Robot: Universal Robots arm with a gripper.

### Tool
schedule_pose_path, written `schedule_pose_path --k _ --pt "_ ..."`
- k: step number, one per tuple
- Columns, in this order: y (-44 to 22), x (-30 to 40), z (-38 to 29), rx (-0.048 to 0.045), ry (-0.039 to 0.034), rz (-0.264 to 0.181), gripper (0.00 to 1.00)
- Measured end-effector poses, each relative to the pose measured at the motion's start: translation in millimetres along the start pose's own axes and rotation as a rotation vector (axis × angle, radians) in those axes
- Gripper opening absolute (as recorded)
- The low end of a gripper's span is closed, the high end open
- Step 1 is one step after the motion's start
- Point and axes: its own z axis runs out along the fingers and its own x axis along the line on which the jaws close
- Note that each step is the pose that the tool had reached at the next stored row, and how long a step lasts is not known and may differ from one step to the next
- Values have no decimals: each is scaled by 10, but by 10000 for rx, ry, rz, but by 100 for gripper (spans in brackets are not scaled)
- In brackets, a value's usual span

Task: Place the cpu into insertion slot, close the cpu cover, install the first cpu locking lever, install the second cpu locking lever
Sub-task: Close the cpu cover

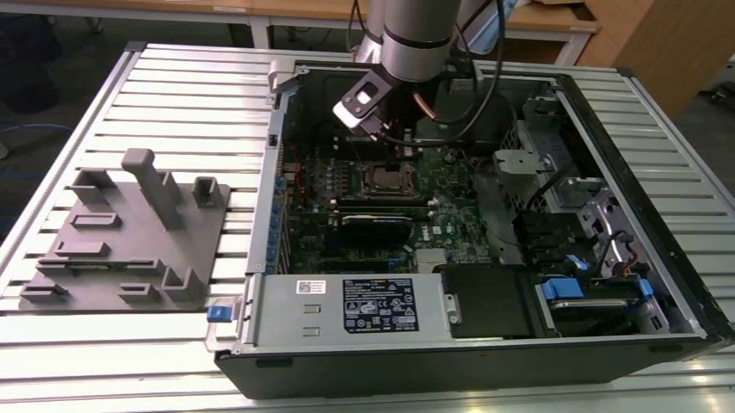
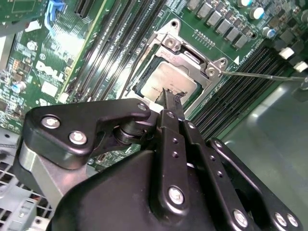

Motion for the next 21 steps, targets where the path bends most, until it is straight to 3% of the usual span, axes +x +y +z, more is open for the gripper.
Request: schedule_pose_path --k 3,21 --pt "0 0 0 6 1 -316 10" --pt "0 0 0 12 5 -686 10"
